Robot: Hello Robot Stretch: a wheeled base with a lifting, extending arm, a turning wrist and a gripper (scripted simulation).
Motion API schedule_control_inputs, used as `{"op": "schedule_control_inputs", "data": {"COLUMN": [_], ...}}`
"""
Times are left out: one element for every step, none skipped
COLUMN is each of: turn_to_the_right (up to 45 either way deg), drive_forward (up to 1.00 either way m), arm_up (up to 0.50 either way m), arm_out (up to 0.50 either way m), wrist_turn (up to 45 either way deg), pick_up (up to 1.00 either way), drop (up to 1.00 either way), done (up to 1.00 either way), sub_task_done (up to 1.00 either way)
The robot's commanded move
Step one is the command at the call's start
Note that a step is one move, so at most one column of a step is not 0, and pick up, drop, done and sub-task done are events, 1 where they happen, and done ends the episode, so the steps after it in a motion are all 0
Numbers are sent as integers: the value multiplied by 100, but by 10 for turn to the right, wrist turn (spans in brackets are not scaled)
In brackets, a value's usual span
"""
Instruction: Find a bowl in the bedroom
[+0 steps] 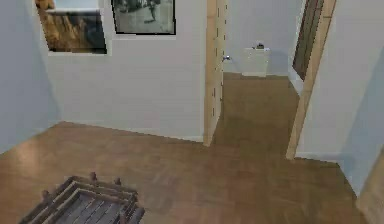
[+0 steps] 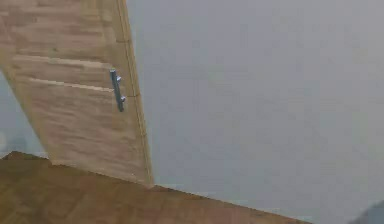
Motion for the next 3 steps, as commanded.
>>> {"op": "schedule_control_inputs", "data": {"turn_to_the_right": [150, 0, 0], "drive_forward": [0, 100, 100], "arm_up": [0, 0, 0], "arm_out": [0, 0, 0], "wrist_turn": [0, 0, 0], "pick_up": [0, 0, 0], "drop": [0, 0, 0], "done": [0, 0, 0], "sub_task_done": [0, 0, 0]}}
